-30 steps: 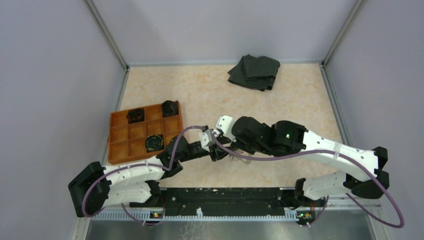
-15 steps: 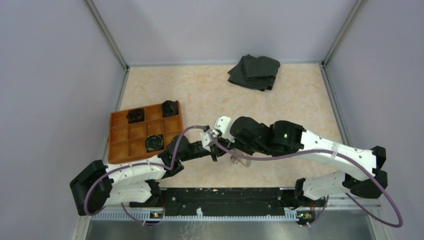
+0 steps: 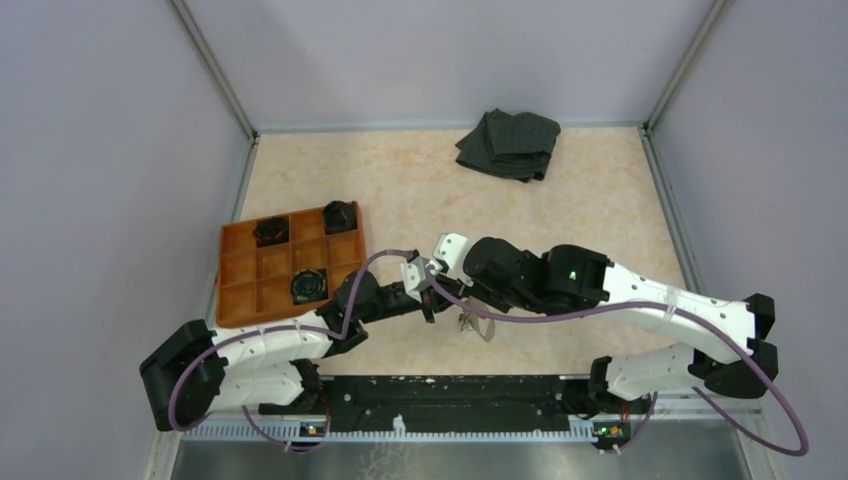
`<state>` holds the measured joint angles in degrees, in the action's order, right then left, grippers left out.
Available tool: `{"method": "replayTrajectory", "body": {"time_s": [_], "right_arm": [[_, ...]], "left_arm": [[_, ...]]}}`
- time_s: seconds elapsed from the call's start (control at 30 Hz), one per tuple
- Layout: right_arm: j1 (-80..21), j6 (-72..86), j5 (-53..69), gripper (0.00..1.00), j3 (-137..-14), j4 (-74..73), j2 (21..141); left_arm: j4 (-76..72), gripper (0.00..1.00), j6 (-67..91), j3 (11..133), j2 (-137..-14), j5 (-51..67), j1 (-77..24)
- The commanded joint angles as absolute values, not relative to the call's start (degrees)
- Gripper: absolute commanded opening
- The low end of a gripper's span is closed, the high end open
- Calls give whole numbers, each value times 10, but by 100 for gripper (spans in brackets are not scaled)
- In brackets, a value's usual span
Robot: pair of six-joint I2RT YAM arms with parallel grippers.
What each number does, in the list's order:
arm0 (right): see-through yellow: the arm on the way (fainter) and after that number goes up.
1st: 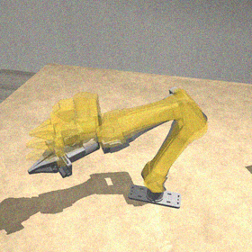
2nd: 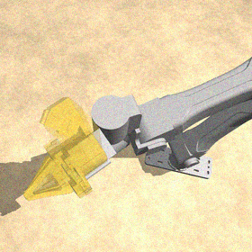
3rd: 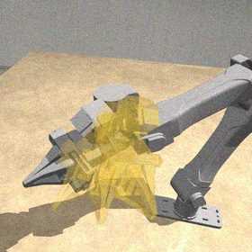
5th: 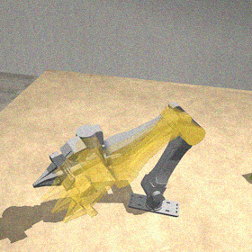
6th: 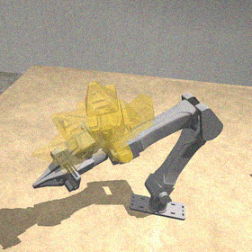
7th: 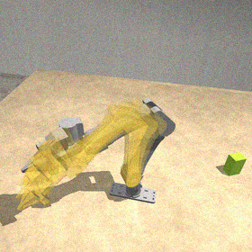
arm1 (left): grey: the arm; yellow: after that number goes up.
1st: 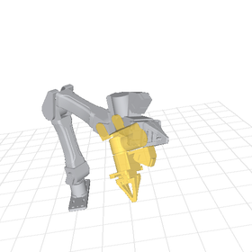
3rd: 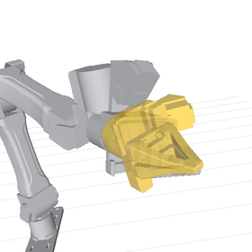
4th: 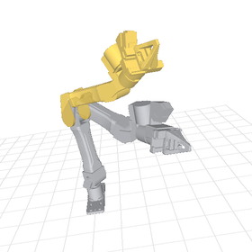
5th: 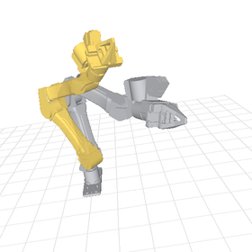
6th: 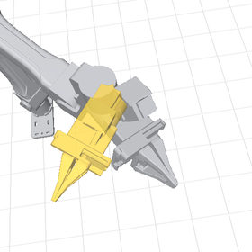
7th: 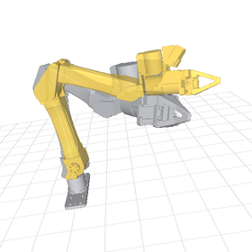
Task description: Remove the keys from the keyring
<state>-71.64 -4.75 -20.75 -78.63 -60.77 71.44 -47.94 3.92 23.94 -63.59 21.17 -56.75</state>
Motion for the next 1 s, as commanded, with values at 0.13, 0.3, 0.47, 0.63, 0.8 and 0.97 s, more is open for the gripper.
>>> {"method": "replayTrajectory", "body": {"time_s": [0.13,0.3,0.47,0.63,0.8,0.97], "right_arm": [[-725,-18,-223,0,-741,-578,672],[-723,-15,-212,0,-720,-565,668],[-722,-16,-200,0,-706,-548,669],[-719,-16,-186,0,-692,-533,669],[-718,-14,-181,0,-683,-525,669],[-706,-7,-198,0,-683,-527,668]], "left_arm": [[-542,0,69,221,-599,182,-570],[-565,0,80,210,-593,184,-570],[-599,0,98,201,-595,186,-570],[-647,0,116,187,-599,177,-570],[-684,0,133,175,-607,165,-570],[-676,0,131,174,-608,159,-570]]}}
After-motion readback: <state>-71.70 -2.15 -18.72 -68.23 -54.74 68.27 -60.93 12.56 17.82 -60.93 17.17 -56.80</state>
